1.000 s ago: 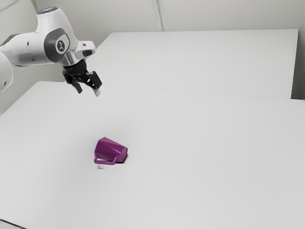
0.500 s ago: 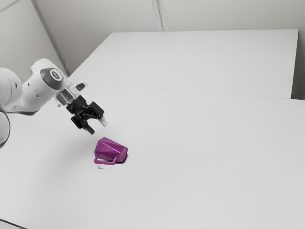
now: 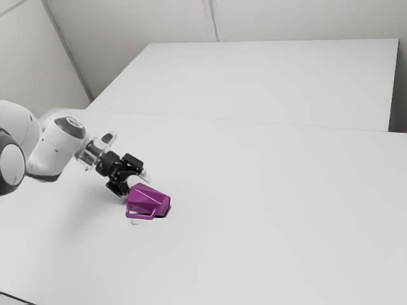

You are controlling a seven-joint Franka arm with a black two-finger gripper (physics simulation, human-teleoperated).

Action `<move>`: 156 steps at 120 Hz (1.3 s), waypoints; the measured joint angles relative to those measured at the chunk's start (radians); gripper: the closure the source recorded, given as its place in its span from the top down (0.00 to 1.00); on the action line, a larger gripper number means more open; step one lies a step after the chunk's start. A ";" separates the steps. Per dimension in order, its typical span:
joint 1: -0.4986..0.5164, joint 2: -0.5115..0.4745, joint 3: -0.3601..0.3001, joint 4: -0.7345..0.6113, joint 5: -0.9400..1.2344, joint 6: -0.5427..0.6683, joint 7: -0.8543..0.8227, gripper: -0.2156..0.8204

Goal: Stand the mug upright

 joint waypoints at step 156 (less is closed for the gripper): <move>-0.190 -0.269 -0.036 -0.043 0.416 0.348 -0.320 0.04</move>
